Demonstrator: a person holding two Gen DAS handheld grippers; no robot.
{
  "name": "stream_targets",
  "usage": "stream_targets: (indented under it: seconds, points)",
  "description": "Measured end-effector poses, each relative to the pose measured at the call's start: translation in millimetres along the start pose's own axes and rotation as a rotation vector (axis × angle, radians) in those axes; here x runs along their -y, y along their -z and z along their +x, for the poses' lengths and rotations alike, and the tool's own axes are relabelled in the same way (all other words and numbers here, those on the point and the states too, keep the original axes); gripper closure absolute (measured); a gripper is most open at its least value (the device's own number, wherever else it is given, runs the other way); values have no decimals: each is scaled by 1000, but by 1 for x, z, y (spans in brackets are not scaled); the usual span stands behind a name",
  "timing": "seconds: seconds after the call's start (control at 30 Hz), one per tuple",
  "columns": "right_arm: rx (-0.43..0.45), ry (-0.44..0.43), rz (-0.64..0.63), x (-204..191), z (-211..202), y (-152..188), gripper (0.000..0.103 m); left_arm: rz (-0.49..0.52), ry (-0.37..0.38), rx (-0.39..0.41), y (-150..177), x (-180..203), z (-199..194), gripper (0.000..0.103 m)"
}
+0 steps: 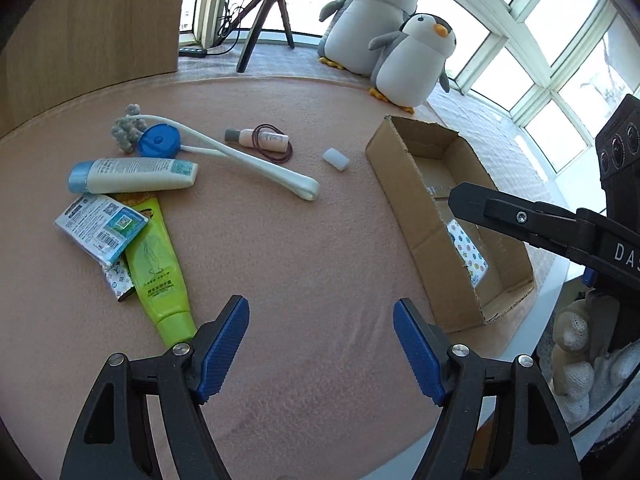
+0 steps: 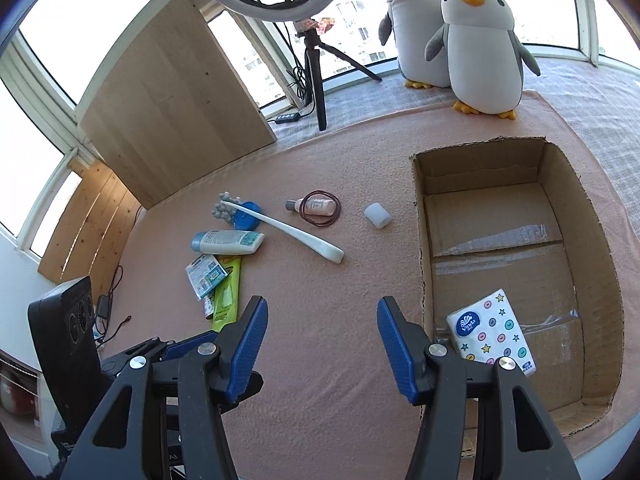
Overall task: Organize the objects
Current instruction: 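Open the right tool to drop the tissue pack into the box, then close the right tool on the green tube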
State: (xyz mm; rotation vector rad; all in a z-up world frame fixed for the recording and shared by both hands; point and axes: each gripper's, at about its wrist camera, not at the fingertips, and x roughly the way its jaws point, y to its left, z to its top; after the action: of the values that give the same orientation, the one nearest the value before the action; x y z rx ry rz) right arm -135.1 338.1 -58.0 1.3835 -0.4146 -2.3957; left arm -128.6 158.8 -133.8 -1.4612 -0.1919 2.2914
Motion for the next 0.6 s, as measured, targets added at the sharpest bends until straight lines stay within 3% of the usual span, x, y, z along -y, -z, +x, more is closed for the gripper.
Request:
stream_targets:
  seconds: [0.27,0.6]
  points:
    - [2,-72,-5,-31,24,1,50,-94,-85,20,16,-65,-20,25]
    - [-85,-103,-14,-53,62,2,50,-155,-138,43,29,-125,-41,26]
